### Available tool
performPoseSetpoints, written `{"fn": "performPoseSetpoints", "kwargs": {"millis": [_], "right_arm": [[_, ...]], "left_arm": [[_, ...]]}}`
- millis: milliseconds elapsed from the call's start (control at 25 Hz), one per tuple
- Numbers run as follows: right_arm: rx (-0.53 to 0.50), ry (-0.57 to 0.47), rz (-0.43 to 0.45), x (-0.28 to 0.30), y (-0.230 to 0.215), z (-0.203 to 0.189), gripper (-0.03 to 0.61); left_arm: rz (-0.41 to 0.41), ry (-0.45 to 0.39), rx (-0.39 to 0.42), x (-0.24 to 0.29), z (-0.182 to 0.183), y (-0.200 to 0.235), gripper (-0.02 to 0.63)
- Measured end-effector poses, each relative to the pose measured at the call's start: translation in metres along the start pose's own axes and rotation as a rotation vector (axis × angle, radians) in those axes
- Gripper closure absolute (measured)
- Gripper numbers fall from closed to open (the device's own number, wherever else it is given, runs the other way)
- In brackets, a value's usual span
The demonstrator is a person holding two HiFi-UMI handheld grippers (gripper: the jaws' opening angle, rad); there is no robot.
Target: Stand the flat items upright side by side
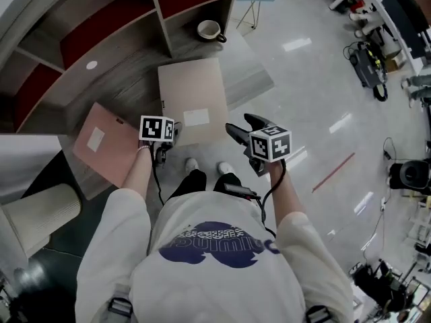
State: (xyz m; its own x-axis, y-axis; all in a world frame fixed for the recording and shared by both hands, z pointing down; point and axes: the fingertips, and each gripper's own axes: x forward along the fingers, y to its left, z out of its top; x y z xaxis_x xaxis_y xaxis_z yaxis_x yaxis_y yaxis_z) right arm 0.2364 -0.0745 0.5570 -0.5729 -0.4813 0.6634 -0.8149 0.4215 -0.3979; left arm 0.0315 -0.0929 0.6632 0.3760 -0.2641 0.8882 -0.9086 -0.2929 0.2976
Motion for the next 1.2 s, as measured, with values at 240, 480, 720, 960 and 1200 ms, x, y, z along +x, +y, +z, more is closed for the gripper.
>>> {"fn": "performPoseSetpoints", "kwargs": {"millis": [240,480,720,960,1200], "right_arm": [[0.108,0.025,-0.006,0.009,-0.014,-0.023,0.253],[0.183,0.071,0.024,0.016,-0.033,-0.042,0.250],[0.266,0.151,0.184,0.053,-0.046,-0.054,0.232],[0.421,0.211,0.367,0.093,-0.055,-0.071,0.222],[0.452,0.266,0.480,0.111,-0.049,-0.078,0.222]], "left_arm": [[-0.049,0.064,-0.014,0.011,-0.002,0.006,0.328],[-0.065,0.120,-0.042,0.014,-0.006,0.006,0.331],[-0.074,0.108,-0.075,0.011,-0.002,0.007,0.344],[-0.055,0.125,-0.092,0.010,-0.002,0.007,0.352],[-0.049,0.136,-0.100,0.010,0.000,0.006,0.364]]}}
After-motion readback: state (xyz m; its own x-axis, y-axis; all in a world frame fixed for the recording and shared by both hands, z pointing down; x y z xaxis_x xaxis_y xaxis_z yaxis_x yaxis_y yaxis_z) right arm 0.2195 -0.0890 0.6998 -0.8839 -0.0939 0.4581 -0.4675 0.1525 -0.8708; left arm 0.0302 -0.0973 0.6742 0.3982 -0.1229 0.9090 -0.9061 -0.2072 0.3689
